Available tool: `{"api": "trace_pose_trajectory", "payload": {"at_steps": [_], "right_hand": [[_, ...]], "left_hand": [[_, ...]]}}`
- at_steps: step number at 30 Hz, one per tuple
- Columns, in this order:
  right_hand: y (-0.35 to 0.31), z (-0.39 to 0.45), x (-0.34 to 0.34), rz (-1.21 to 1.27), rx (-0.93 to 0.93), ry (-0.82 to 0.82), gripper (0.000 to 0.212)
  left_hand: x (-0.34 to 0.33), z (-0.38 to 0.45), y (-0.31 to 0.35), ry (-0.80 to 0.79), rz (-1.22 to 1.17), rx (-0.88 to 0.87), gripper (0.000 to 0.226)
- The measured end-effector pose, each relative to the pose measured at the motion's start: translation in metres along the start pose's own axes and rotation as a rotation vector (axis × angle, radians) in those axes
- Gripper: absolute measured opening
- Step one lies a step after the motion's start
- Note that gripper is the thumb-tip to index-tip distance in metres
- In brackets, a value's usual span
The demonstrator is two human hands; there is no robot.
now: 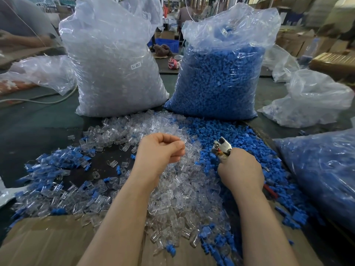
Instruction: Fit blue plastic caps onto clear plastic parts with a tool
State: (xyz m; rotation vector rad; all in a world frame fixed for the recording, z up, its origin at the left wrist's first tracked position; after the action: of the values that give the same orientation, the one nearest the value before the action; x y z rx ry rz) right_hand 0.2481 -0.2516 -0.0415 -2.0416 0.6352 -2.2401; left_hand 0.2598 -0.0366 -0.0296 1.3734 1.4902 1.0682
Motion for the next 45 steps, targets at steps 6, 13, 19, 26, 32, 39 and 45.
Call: {"api": "trace_pose_trajectory", "payload": {"at_steps": [6, 13, 19, 26, 32, 39, 45], "right_hand": [[-0.001, 0.0, -0.003, 0.0, 0.001, -0.032, 0.025], [-0.005, -0.001, -0.005, -0.035, 0.03, -0.067, 0.024], [-0.003, 0.0, -0.001, 0.011, 0.037, -0.016, 0.02], [-0.009, 0.004, 0.012, 0.4, 0.135, 0.127, 0.017], [-0.033, -0.006, 0.015, 0.862, 0.267, 0.079, 0.01], [-0.044, -0.007, 0.018, 0.686, 0.365, 0.133, 0.014], [-0.05, -0.011, 0.018, 0.887, 0.403, 0.117, 0.008]], "left_hand": [[0.0, 0.0, -0.001, -0.002, 0.005, 0.002, 0.013], [0.0, 0.0, -0.001, -0.008, 0.005, 0.003, 0.014], [0.001, -0.001, 0.0, -0.007, 0.006, -0.006, 0.013], [-0.005, -0.003, 0.001, -0.025, 0.002, -0.005, 0.012], [-0.022, -0.007, 0.001, -0.059, -0.076, 0.013, 0.008], [-0.028, -0.009, 0.001, -0.098, -0.143, 0.036, 0.008], [-0.021, -0.008, 0.002, -0.097, -0.234, 0.033, 0.016]]}}
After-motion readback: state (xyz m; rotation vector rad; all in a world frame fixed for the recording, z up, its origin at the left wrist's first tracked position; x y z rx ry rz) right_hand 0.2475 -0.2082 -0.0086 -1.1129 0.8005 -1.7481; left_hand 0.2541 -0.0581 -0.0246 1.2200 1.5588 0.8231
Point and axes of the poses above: each hand's wrist, its own z-axis towards the middle knuckle, its own x-axis out of the back of the hand, y = z × x, the point moved 7 cm from there along z, towards the middle knuckle, and after that the axes turned 10 degrees about x, right-handed, at the moved point
